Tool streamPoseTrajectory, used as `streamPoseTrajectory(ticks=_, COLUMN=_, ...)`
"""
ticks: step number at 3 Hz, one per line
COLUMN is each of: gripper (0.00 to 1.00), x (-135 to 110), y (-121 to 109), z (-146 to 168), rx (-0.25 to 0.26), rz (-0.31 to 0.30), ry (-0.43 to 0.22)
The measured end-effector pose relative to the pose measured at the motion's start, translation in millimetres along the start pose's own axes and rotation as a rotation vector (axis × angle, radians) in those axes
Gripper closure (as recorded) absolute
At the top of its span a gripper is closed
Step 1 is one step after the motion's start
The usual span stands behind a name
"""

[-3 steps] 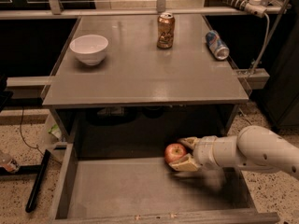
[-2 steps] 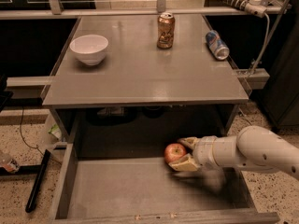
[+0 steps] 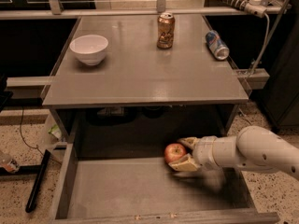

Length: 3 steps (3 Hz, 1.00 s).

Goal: Place apple into top drawer

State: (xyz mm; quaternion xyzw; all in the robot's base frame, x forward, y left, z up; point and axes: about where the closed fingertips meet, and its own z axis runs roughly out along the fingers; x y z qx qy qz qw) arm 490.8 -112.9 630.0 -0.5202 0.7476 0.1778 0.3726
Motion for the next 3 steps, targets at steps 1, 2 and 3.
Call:
streamPoseTrajectory(ticks=1, gripper=0.14, x=0.0, y=0.0, z=0.0, rx=0.000, rz=0.000, ry=0.000)
streamPoseTrajectory(ticks=2, gripper=0.00, x=0.0, y=0.0, z=0.0, rx=0.000, rz=0.000, ry=0.000)
streamPoseTrajectory(ticks=3, gripper=0.00, x=0.0, y=0.0, z=0.1, rx=0.000, rz=0.000, ry=0.000)
